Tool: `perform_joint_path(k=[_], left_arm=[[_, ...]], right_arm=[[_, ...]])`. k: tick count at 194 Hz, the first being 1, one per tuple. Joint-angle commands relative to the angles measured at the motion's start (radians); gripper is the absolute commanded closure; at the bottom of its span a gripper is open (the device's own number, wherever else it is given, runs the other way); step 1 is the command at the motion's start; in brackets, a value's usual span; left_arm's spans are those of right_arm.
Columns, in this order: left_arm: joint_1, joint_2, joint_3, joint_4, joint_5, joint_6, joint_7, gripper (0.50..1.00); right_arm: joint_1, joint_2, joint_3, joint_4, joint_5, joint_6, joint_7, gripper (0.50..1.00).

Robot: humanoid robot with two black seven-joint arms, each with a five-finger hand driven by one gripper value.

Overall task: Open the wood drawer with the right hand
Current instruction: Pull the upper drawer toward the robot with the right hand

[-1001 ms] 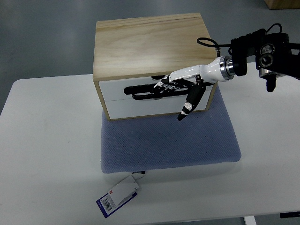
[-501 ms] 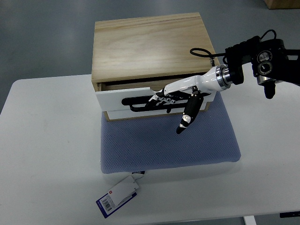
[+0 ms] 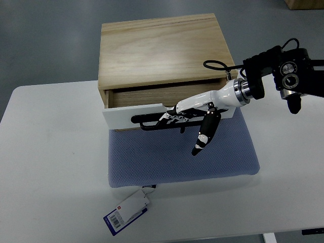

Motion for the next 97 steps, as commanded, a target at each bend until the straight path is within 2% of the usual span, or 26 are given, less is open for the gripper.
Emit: perform_joint_path(k=[1,97], left_arm=[[0.000,0.000,0.000,-0.001,0.000,0.000,0.000,0.500],[0.000,0.000,0.000,-0.001,0.000,0.000,0.000,0.500]], right_arm=[[0.000,-0.008,-0.001,0.019,0.000,0.000,0.000,0.560],[0.000,-0.018,0.000,0.043,0.000,0.000,0.003,0.560]])
